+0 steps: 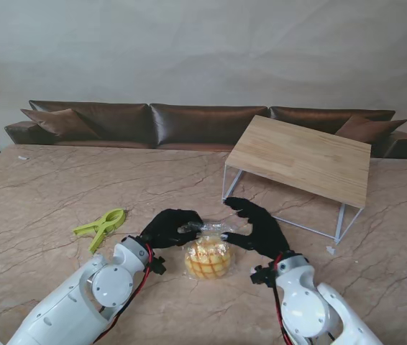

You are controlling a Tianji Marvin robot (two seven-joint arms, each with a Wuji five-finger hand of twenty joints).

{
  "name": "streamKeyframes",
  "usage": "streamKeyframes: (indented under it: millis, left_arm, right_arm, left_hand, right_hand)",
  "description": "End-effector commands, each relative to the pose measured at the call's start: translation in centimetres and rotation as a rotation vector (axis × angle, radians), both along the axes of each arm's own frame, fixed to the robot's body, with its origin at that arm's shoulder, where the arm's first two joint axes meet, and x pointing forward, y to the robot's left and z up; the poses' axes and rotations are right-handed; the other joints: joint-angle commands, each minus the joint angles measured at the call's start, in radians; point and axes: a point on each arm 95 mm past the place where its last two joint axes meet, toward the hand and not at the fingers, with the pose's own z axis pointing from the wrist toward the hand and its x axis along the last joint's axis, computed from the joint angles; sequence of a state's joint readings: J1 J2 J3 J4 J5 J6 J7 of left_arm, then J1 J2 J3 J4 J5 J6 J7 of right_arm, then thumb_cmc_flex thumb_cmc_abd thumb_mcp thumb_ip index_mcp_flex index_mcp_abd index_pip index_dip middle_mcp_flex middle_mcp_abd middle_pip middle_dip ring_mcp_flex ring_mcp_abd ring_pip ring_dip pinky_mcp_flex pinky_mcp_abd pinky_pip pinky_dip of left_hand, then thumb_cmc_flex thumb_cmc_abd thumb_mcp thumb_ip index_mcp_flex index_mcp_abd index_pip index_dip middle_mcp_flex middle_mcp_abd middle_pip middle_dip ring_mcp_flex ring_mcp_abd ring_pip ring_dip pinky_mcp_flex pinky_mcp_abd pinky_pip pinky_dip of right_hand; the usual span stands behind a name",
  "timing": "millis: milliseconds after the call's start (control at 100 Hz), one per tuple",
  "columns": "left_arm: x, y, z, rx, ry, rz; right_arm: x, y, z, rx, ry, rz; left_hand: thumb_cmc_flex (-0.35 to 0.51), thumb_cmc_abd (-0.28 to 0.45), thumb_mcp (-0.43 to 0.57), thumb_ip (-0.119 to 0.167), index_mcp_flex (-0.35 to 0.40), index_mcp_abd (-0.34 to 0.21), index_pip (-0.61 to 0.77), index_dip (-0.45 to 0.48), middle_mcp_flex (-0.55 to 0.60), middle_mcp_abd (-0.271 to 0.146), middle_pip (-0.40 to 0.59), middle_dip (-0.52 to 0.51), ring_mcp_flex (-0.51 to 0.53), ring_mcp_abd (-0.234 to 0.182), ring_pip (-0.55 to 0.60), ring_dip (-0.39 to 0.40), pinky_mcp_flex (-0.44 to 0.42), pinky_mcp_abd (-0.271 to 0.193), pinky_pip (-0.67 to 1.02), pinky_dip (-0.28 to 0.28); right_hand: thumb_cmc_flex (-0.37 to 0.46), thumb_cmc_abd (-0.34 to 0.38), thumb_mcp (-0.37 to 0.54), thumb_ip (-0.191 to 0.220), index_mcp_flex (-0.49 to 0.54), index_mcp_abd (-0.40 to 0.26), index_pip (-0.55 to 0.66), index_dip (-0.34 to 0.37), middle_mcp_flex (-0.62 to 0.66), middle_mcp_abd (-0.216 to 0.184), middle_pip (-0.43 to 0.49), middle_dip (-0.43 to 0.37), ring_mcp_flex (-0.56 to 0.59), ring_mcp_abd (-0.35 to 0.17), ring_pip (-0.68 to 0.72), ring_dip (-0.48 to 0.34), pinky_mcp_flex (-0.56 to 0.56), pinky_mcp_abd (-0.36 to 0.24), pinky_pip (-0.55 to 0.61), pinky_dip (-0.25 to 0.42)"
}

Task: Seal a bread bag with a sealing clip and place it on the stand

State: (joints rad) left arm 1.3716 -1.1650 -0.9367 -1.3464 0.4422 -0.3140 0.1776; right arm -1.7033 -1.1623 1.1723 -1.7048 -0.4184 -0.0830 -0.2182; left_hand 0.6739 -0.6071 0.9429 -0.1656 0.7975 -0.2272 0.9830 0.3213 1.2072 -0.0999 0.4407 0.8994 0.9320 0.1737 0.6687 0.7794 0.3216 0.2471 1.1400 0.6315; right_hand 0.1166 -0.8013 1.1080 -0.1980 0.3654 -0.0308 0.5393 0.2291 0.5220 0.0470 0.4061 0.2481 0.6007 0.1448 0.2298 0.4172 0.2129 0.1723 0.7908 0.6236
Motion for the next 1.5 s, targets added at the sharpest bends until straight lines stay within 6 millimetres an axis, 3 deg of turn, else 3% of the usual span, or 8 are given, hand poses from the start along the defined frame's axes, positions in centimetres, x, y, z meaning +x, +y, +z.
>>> streamKeyframes:
  millis: [0,370,420,460,590,820,1080,1490]
  left_arm:
    - [-0.5,-0.4,-0.2,-0.015,0.002,-0.003]
    - [-0.6,-0.1,0.1,-0.019,-0.021,-0.015]
    - [-0.6,-0.1,0.1,-0.019,-0.022,-0.017]
    - [-0.7,0.0,0.1,-0.018,-0.023,-0.019]
    - [-0.7,0.2,-0.1,-0.015,-0.023,-0.019]
    - [-0.6,2.0,0.6,0.01,-0.027,-0.02]
    - [-0.4,7.7,2.4,0.027,-0.032,0.106]
    - [-0.3,17.7,2.8,0.351,-0.07,0.429]
  right_arm:
    - [0.7,0.8,0.2,0.005,0.002,0.025]
    - [1.8,1.0,-2.5,-0.083,0.07,-0.004]
    - [1.9,0.9,-2.8,-0.072,0.076,-0.003]
    - [2.0,0.9,-3.0,-0.054,0.07,-0.006]
    - [2.3,0.8,-3.6,0.004,0.042,-0.01]
    - [2.5,0.8,-4.2,0.053,0.015,-0.016]
    - [2.5,0.5,-4.1,0.051,0.014,-0.042]
    - [2.6,0.8,-4.1,0.027,0.026,-0.026]
  left_hand:
    - [0.002,-0.041,0.038,-0.006,0.03,-0.059,0.047,0.008,0.037,-0.013,0.042,0.015,0.018,-0.008,0.017,0.015,-0.001,0.007,0.037,0.0]
    - [-0.002,-0.041,0.04,-0.01,0.029,-0.066,0.05,0.002,0.036,-0.021,0.041,0.01,0.015,-0.01,0.01,0.012,-0.003,0.008,0.037,-0.002]
    - [-0.003,-0.04,0.04,-0.01,0.027,-0.065,0.051,0.001,0.035,-0.023,0.04,0.01,0.014,-0.009,0.008,0.011,-0.004,0.009,0.036,-0.002]
    - [-0.004,-0.04,0.04,-0.011,0.025,-0.062,0.05,0.001,0.035,-0.024,0.04,0.011,0.014,-0.011,0.007,0.011,-0.004,0.009,0.036,-0.002]
    - [-0.007,-0.034,0.034,-0.015,0.015,-0.038,0.044,-0.005,0.027,-0.025,0.034,0.012,0.009,-0.009,0.0,0.009,-0.007,0.009,0.032,-0.004]
    - [-0.297,0.071,-0.083,0.066,-0.157,0.133,-0.377,0.042,-0.379,0.015,-0.008,-0.394,-0.216,-0.046,-0.279,-0.151,-0.127,-0.035,-0.162,-0.052]
    - [-0.366,0.271,-0.413,0.115,-0.215,0.205,-0.58,-0.044,-0.573,0.079,-0.13,-0.558,-0.357,-0.061,-0.4,-0.276,-0.201,-0.085,-0.314,-0.121]
    - [-0.304,0.157,-0.222,0.11,-0.249,0.227,-0.619,-0.061,-0.69,0.078,-0.168,-0.624,-0.461,-0.107,-0.473,-0.362,-0.26,-0.151,-0.385,-0.204]
  right_hand:
    - [-0.06,-0.05,0.045,-0.026,-0.058,0.033,-0.016,-0.025,-0.043,0.02,-0.042,-0.019,-0.021,0.023,-0.014,-0.014,-0.001,0.008,0.006,-0.012]
    - [0.265,-0.249,0.186,-0.011,0.258,-0.11,0.181,0.036,0.434,-0.127,0.464,0.256,0.468,-0.081,0.544,0.382,0.371,0.104,0.525,0.248]
    - [0.347,-0.197,0.141,-0.141,0.379,-0.181,0.242,0.064,0.528,-0.148,0.506,0.334,0.513,-0.083,0.641,0.432,0.404,0.111,0.567,0.254]
    - [0.396,-0.117,0.114,-0.153,0.463,-0.316,0.495,-0.133,0.61,-0.155,0.505,0.385,0.554,-0.075,0.707,0.447,0.44,0.123,0.616,0.254]
    - [0.401,0.025,0.123,-0.116,0.571,-0.411,0.546,-0.052,0.64,-0.137,0.415,0.362,0.554,-0.059,0.706,0.441,0.469,0.109,0.698,0.283]
    - [0.428,-0.004,0.17,-0.113,0.591,-0.392,0.532,0.008,0.736,-0.089,0.378,0.297,0.645,-0.063,0.736,0.439,0.551,0.105,0.747,0.286]
    - [0.438,-0.007,0.167,-0.113,0.601,-0.39,0.524,0.009,0.736,-0.085,0.38,0.311,0.637,-0.06,0.747,0.448,0.537,0.1,0.743,0.281]
    - [0.436,-0.005,0.164,-0.112,0.601,-0.386,0.522,0.009,0.738,-0.081,0.381,0.316,0.634,-0.058,0.767,0.46,0.539,0.097,0.753,0.28]
